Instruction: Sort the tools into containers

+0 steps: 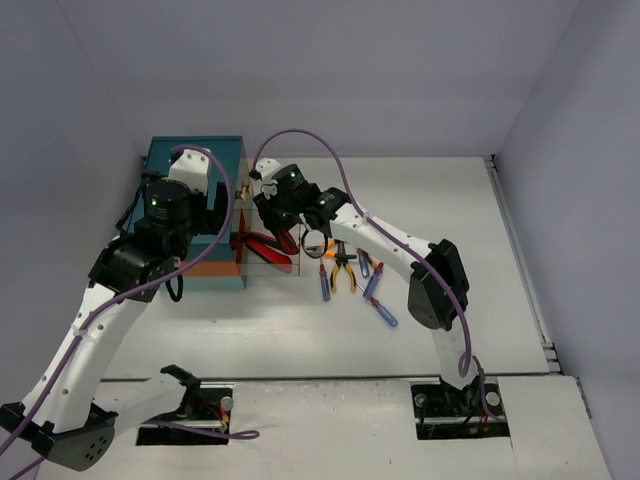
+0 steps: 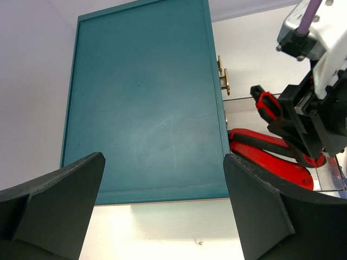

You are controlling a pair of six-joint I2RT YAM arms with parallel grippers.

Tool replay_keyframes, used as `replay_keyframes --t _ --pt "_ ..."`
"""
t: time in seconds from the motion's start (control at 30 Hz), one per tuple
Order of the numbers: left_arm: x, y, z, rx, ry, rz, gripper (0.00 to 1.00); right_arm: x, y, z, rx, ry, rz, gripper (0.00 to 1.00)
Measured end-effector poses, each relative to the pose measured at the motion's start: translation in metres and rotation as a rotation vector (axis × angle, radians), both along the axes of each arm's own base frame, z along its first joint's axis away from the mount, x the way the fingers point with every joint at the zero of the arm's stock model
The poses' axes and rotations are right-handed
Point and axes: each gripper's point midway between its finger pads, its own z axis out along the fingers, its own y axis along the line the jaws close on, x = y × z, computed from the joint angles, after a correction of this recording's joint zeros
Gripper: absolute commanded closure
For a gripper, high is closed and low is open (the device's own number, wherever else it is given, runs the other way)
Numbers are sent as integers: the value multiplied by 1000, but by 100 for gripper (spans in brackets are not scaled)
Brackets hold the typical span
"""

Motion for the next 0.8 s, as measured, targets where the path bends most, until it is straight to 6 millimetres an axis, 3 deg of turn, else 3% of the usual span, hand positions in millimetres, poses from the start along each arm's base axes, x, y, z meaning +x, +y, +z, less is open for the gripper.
replay_keyframes --t 0.2,0.47,0.5,0.57,0.8 --pt "0 -1 0 -6 1 -3 11 3 -6 9 -30 -54 21 100" --pt "0 -3 -3 -13 7 -9 11 -11 4 7 -16 -31 104 92" --pt "0 -3 -3 -12 7 -9 11 -13 5 6 -14 -25 111 88" --pt "0 -3 -3 -12 7 -9 11 -17 6 2 -14 -11 125 69" --pt "3 -4 -6 -7 17 -9 11 -24 8 -3 -13 12 140 34"
